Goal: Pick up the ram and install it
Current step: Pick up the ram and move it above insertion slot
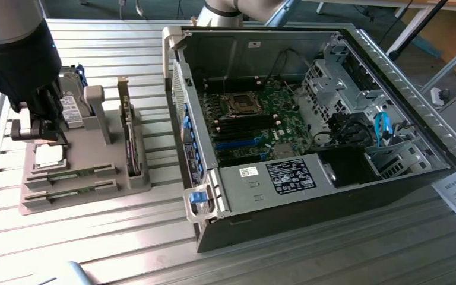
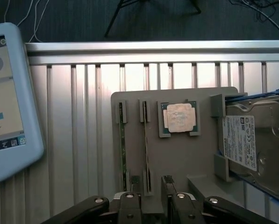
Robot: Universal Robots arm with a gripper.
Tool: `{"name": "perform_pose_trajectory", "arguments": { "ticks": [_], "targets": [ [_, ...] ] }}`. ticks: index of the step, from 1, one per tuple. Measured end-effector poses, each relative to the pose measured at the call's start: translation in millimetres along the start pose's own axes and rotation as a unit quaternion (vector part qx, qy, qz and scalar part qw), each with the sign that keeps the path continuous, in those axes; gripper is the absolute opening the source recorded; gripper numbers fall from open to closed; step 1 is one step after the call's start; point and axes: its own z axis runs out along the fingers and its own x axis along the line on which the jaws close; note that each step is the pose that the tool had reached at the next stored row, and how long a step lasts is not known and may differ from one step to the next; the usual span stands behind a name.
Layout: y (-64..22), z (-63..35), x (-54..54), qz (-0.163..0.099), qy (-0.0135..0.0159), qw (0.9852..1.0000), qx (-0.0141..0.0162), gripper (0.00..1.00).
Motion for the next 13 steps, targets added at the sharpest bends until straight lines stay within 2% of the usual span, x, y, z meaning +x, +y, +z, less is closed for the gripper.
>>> {"name": "perform_pose_trajectory", "arguments": {
  "ticks": [13],
  "targets": [
    [-1.4,26.2,0.5,0.000,0.0001,1.0000,-0.0061,0.31]
  ]
}}
